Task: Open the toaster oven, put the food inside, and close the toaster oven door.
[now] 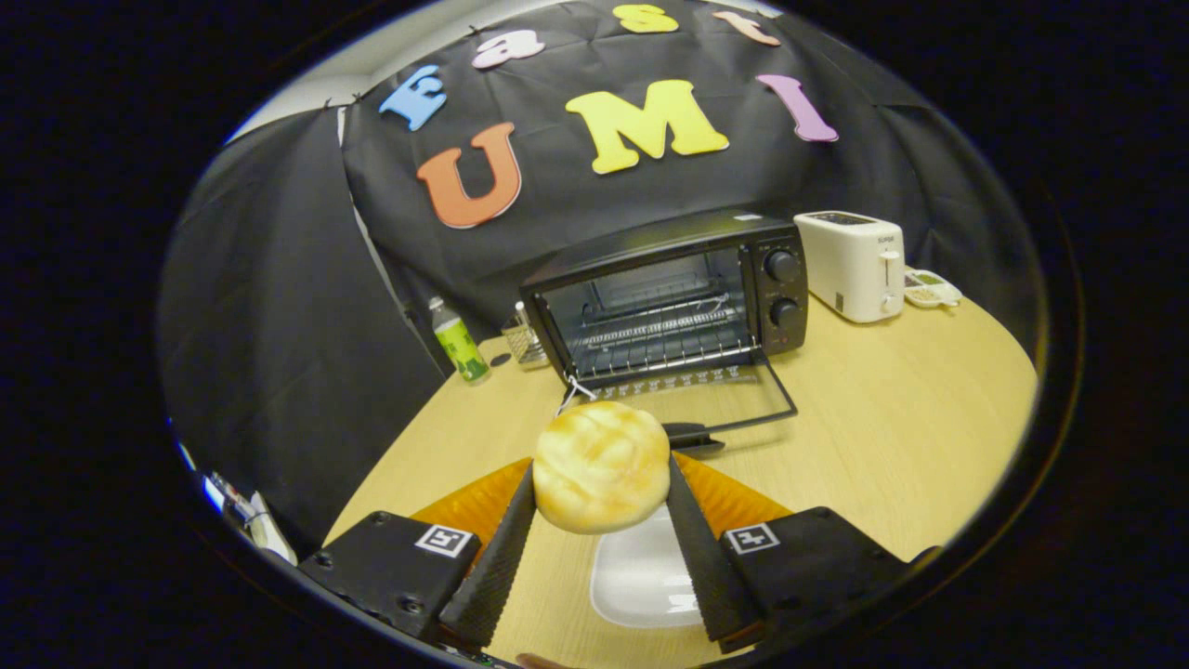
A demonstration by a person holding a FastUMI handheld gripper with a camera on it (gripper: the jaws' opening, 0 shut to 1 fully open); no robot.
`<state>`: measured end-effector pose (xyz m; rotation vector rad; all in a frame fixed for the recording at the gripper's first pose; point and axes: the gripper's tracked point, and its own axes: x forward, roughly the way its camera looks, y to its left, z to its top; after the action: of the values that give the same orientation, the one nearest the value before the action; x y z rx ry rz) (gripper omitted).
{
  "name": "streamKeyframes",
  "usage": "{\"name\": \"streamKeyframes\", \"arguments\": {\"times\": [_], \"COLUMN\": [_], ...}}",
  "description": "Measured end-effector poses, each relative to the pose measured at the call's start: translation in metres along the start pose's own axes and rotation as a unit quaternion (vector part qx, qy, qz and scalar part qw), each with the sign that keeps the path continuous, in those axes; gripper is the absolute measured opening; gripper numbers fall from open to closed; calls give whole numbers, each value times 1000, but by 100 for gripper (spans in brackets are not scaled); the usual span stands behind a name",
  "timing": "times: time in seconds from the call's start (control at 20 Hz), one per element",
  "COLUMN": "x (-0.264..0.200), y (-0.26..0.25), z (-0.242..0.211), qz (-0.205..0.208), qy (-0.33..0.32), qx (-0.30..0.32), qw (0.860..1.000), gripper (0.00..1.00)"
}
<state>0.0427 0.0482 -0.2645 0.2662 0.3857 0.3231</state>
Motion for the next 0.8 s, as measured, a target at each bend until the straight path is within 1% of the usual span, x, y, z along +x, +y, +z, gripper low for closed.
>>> {"name": "streamKeyframes", "arguments": {"times": [0.05, 0.25, 0.3, 0.45, 0.55, 0.8], "x": [5, 26, 32, 52, 70, 121], "y": [1, 9, 9, 3, -11, -47], "z": [8, 36, 39, 55, 65, 85], "qz": [2, 39, 50, 73, 66, 39], "qy": [-15, -65, -69, -107, -130, -154], "qx": [9, 52, 62, 111, 129, 139], "qw": [1000, 996, 994, 985, 981, 977], "gripper": [84, 84, 84, 84, 84, 84]}}
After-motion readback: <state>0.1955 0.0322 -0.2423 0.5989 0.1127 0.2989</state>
